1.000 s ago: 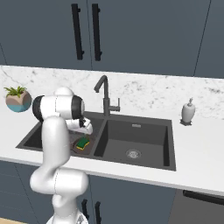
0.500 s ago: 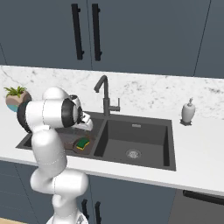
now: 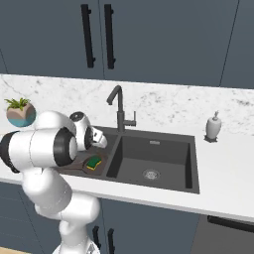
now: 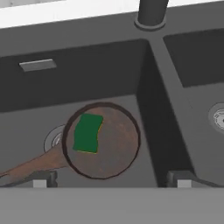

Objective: Pick the pan and sponge and place them into the sink. Then turn on the water.

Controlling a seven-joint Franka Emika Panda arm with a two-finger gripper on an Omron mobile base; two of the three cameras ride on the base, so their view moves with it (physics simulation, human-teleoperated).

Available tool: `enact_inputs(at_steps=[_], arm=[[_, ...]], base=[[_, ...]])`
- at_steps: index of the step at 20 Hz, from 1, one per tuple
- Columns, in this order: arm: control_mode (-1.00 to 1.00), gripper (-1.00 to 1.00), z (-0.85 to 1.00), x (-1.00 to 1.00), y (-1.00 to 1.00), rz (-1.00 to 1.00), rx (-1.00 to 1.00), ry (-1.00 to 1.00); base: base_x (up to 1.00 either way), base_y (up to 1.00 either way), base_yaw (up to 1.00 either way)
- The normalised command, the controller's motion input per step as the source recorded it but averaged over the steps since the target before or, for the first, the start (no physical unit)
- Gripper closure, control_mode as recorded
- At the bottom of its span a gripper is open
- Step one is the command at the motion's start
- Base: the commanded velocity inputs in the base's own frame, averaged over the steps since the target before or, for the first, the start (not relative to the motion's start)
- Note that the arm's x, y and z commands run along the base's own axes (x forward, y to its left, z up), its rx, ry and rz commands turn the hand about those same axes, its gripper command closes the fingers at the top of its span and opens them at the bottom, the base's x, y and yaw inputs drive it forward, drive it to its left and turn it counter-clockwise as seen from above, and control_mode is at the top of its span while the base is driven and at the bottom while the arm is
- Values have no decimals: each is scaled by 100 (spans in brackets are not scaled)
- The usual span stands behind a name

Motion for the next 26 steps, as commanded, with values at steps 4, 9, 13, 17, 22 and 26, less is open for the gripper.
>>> enact_inputs(at_steps=[4, 9, 13, 17, 22, 26], arm=[[-100, -100, 74, -1, -1, 0, 1, -20], [-100, -100, 86, -16, -9, 0, 2, -16], [-100, -100, 45, -30, -50, 6, 0, -18], [-100, -100, 6, -24, -68, 9, 0, -22], [-100, -100, 18, -4, -68, 13, 4, -22], [-100, -100, 26, 0, -56, 15, 4, -22]], base=[[0, 0, 0], [0, 0, 0], [0, 0, 0], [0, 0, 0], [0, 0, 0], [0, 0, 0]])
